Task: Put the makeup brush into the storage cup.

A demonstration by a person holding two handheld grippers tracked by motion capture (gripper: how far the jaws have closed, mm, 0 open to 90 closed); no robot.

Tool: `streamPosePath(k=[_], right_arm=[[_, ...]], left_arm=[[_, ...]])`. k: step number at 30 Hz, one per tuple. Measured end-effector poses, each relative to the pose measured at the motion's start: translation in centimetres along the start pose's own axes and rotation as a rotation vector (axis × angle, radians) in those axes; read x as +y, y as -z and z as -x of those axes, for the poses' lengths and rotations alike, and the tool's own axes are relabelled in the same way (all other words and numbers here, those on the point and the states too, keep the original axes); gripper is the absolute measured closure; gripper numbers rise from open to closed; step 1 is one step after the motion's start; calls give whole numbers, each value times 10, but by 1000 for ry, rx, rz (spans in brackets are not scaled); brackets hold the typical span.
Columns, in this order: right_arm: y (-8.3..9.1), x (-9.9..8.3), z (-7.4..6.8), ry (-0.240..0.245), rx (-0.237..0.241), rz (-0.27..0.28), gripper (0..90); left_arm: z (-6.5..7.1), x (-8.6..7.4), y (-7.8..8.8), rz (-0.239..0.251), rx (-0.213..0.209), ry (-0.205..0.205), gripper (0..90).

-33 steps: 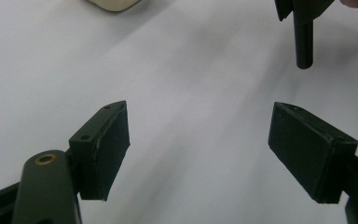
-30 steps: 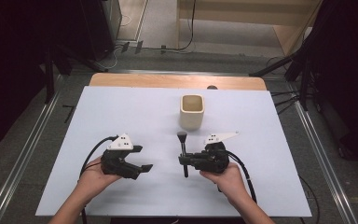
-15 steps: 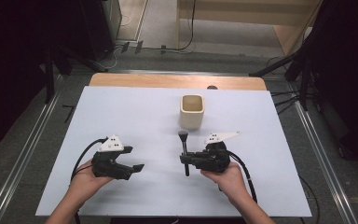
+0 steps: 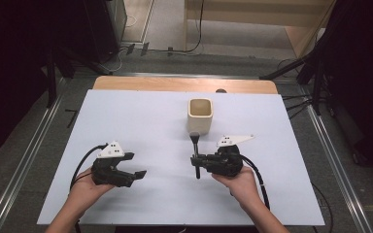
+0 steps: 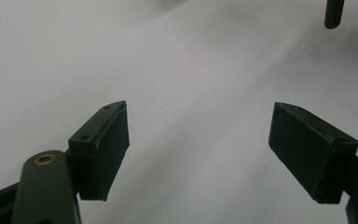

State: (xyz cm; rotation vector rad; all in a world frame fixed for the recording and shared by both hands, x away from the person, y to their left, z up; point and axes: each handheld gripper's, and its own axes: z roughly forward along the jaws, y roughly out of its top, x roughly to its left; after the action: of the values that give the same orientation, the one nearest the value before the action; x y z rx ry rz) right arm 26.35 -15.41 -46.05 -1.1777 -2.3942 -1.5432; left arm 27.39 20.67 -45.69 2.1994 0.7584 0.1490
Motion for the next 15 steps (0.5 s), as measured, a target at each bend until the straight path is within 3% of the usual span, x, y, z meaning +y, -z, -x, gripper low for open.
streamPosePath(k=[15], right_arm=[[4, 12, 5, 14, -41, 19, 796]], left_arm=[[-1, 0, -3, -6, 6, 0, 209]])
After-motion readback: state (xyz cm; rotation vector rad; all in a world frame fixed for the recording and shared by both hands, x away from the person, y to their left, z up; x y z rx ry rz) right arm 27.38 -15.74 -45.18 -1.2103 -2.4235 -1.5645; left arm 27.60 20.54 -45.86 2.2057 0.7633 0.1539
